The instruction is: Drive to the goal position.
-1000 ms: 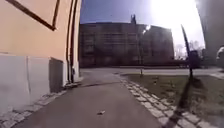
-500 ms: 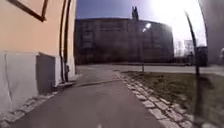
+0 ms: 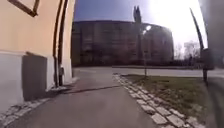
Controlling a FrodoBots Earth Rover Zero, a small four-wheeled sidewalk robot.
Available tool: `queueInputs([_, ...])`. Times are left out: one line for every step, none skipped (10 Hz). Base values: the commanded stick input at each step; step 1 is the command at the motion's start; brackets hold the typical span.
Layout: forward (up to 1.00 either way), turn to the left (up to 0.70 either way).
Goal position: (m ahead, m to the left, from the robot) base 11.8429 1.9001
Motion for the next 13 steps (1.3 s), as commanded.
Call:
queueInputs([0.85,0.34])
queueInputs([0.85,0.34])
queueInputs([0.85,0.34])
queueInputs([0.85,0.23])
queueInputs([0.85,0.0])
queueInputs([0.85,0.0])
queueInputs([0.85,0.0])
queueInputs([0.85,0.0])
queueInputs([0.85,0.0])
queueInputs([0.85,0.0])
queueInputs([0.85,0.0])
queueInputs([0.85,0.0])
queueInputs([0.85,0.0])
